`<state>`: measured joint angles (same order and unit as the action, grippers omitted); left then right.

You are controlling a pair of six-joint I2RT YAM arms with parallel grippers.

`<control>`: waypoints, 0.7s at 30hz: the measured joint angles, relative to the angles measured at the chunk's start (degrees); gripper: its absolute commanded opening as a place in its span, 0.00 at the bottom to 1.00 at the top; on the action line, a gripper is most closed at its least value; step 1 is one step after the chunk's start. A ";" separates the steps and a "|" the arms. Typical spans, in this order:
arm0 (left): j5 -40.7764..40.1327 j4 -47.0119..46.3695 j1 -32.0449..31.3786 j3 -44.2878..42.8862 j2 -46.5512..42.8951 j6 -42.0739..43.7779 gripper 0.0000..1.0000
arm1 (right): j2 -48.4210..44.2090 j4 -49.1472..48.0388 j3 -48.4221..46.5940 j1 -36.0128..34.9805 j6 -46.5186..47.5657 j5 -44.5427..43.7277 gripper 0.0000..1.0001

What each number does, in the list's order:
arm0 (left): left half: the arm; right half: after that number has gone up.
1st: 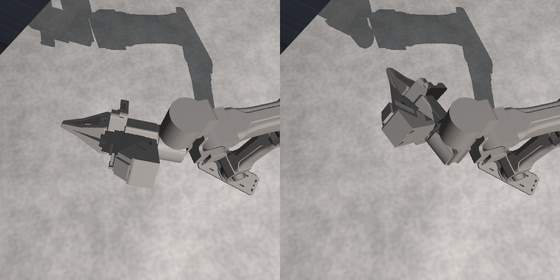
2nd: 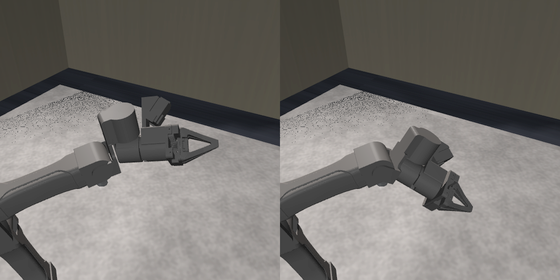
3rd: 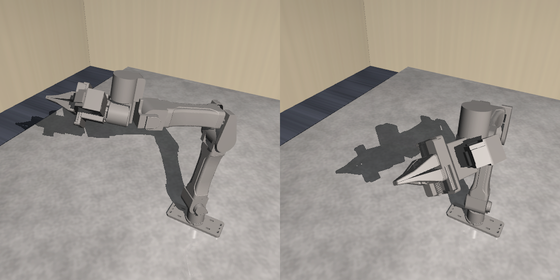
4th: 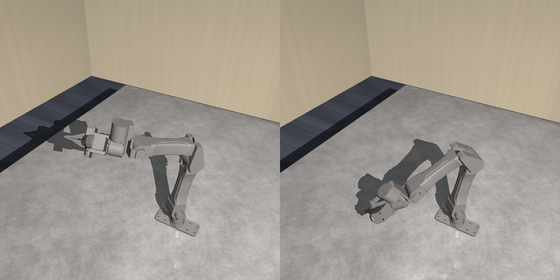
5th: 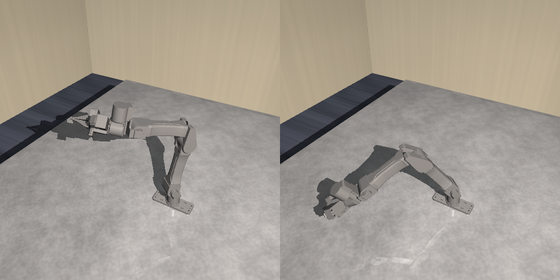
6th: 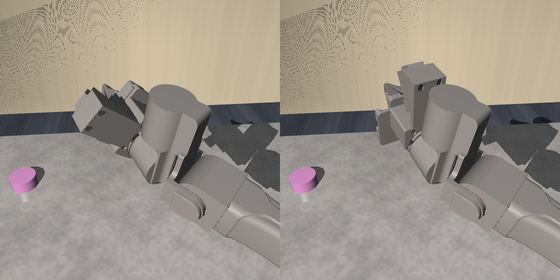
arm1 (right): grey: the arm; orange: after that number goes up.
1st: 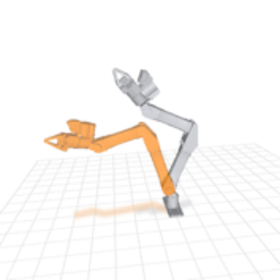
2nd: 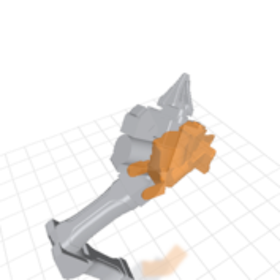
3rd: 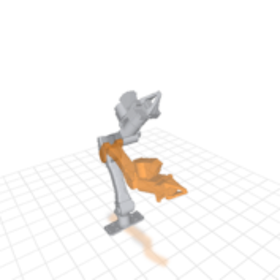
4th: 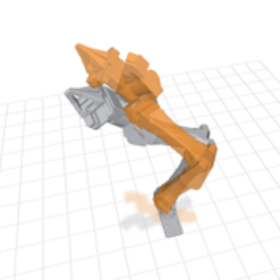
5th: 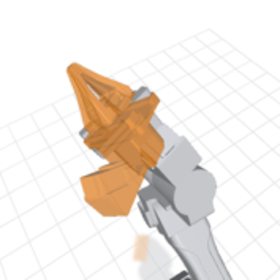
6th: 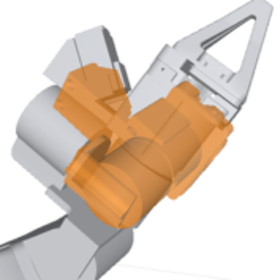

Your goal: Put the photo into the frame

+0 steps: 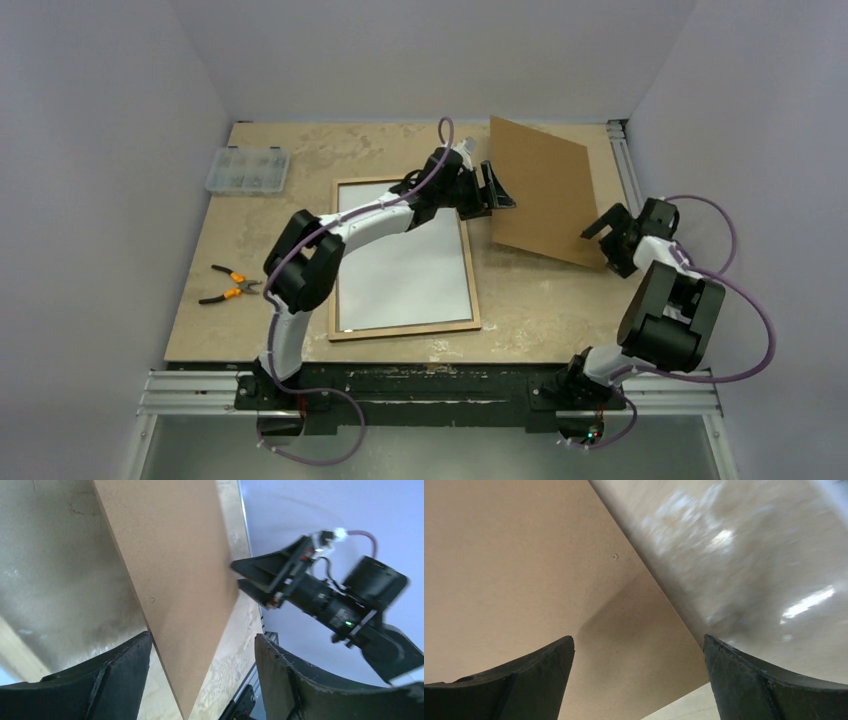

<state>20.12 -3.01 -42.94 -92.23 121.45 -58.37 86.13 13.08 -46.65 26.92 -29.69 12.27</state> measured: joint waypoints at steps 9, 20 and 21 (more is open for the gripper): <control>-3.13 5.35 -1.07 15.65 -21.31 3.58 0.71 | -5.49 0.17 4.83 -13.86 -0.37 6.47 0.97; -16.57 24.00 -3.08 36.63 -39.32 1.95 0.87 | -13.88 6.84 9.94 -23.17 -1.42 11.10 0.99; -17.86 25.68 -2.78 36.65 -40.02 1.88 0.87 | -14.86 7.52 9.94 -23.17 -1.18 10.62 0.99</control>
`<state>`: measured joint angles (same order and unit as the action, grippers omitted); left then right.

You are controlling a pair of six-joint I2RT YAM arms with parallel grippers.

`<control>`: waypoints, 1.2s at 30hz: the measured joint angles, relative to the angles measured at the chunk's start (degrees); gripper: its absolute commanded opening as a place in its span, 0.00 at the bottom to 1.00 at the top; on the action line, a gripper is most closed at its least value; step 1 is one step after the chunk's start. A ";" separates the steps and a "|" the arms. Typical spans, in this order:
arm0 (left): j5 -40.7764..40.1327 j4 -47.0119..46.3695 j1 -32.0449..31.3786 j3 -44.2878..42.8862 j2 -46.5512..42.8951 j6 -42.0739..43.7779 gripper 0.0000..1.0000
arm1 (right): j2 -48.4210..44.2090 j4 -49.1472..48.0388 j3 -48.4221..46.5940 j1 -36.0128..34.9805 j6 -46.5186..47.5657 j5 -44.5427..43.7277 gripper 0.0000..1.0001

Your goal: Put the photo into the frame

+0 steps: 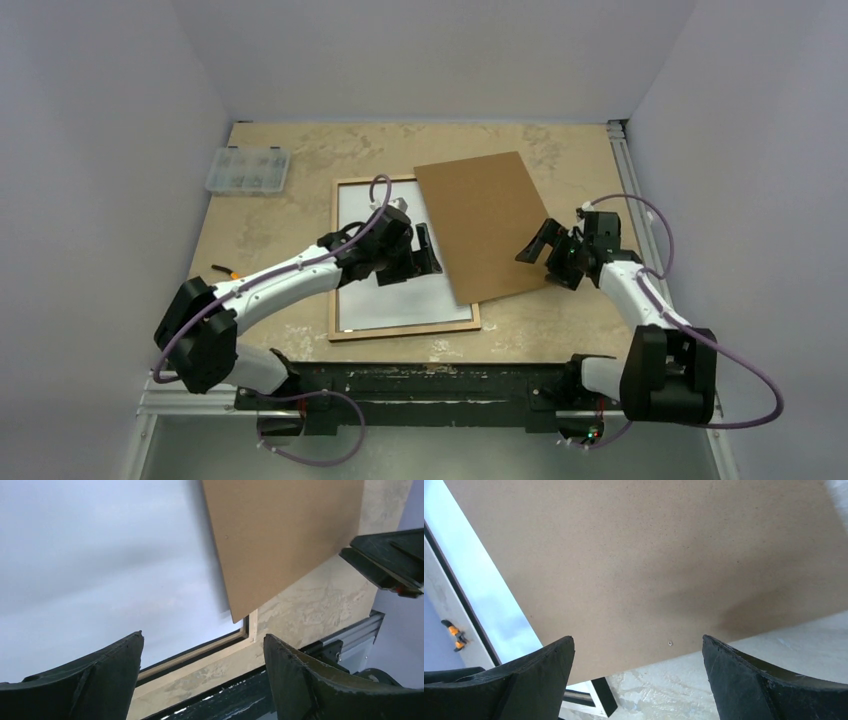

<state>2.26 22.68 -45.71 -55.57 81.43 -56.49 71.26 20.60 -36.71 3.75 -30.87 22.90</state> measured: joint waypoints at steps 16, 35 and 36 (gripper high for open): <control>11.85 -12.98 5.92 -0.15 12.68 -1.33 0.82 | 15.43 0.59 -15.26 6.84 2.10 -11.39 0.98; 17.68 -33.83 6.78 -1.75 24.52 -8.50 0.68 | 25.86 -13.51 -15.06 9.97 1.11 0.94 0.96; 17.62 -34.40 6.78 -1.55 24.52 -8.50 0.66 | 25.75 -14.21 -14.80 9.60 1.27 0.85 0.96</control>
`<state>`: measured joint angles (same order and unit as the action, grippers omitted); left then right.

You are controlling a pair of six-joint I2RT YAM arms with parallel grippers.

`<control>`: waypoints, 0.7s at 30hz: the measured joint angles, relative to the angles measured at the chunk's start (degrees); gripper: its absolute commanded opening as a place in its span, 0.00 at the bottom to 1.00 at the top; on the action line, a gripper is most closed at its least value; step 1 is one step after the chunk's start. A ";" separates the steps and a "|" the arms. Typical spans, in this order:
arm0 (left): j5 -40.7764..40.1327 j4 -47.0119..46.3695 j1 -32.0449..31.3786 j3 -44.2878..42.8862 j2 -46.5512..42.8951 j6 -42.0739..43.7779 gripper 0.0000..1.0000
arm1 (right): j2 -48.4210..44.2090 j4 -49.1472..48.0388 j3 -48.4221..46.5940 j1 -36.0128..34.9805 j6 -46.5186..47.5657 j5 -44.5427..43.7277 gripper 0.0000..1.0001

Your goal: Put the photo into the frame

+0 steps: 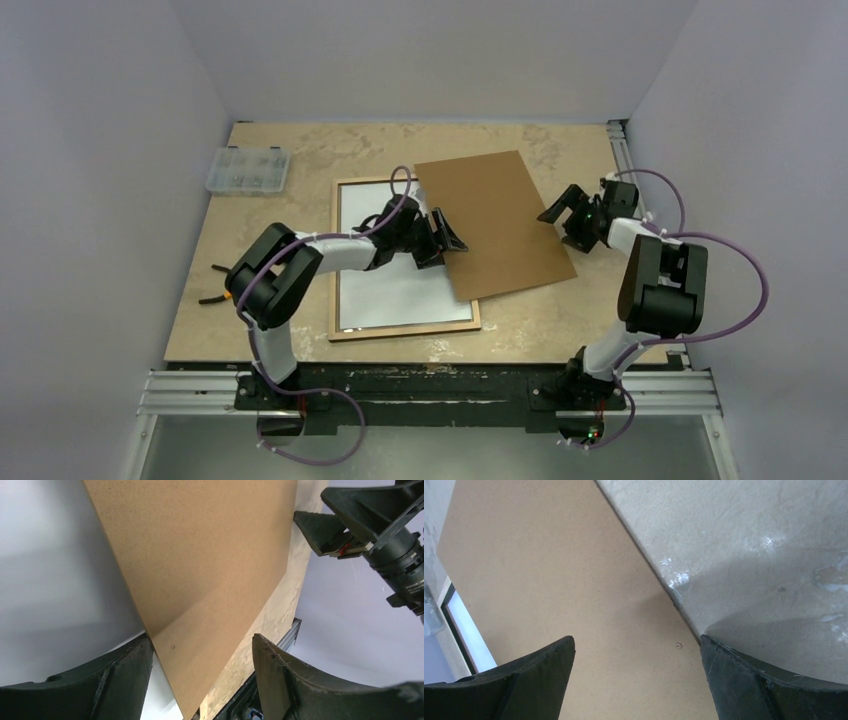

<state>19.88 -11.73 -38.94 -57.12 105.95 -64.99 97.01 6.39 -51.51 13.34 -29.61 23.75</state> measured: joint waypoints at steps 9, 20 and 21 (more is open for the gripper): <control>-0.37 -4.96 1.16 3.63 -1.66 -0.20 0.42 | -1.81 -4.66 3.02 -2.12 1.40 -1.38 0.96; 0.48 -7.61 1.44 3.58 -9.20 0.44 0.00 | -5.79 -3.58 6.23 -5.09 2.80 -0.52 0.95; 0.50 -7.06 1.49 3.43 -9.86 0.48 0.00 | -6.40 -2.19 6.27 -5.16 2.82 -0.37 0.95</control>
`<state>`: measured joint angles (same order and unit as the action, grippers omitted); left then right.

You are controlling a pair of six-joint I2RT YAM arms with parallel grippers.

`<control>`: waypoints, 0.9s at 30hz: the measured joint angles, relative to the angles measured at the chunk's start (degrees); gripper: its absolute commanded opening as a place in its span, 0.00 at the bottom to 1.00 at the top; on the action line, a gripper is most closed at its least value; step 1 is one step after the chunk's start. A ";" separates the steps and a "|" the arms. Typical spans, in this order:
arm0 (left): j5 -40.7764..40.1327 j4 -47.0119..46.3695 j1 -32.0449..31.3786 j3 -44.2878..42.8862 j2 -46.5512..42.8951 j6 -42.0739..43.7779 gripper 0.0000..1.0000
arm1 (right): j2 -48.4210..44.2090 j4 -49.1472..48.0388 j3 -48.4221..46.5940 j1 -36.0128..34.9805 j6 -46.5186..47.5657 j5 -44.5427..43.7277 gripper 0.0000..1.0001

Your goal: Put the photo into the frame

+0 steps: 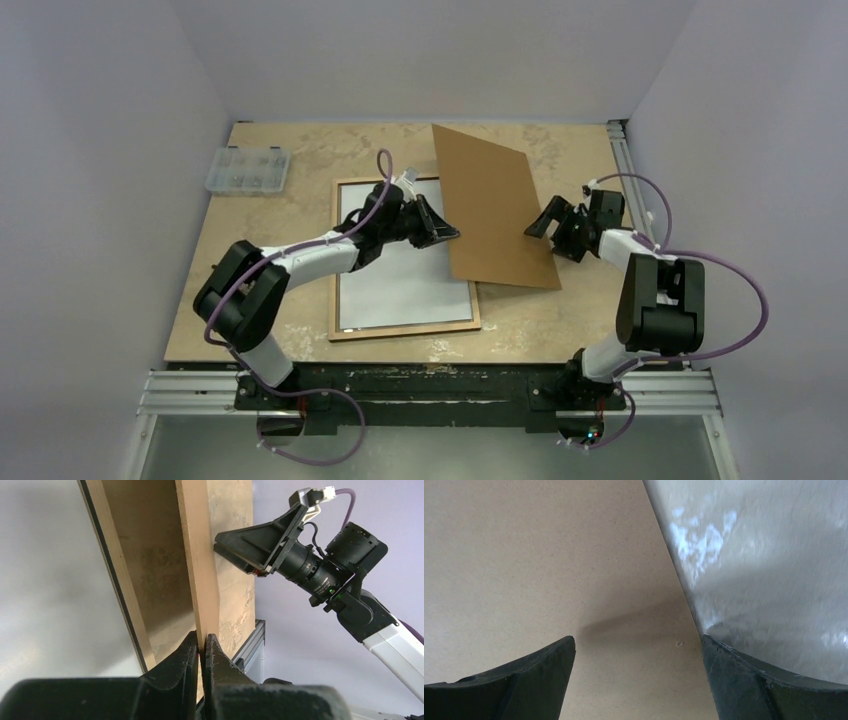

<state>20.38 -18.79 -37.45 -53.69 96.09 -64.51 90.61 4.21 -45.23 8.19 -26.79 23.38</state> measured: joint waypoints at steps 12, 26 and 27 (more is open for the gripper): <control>-5.07 30.21 -1.11 -12.87 -14.32 12.74 0.00 | -12.44 22.38 -5.49 -2.43 0.70 3.61 0.99; -26.23 67.52 -1.14 -34.80 -34.53 30.01 0.00 | -18.18 26.75 -14.43 -4.52 -1.40 11.23 0.98; -27.89 70.12 -1.14 -35.63 -34.80 30.80 0.00 | -18.29 26.32 -14.29 -4.96 -2.03 12.28 0.98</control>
<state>-7.51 51.33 -38.59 -89.32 61.30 -33.71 72.31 30.52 -59.53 3.22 -28.82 35.66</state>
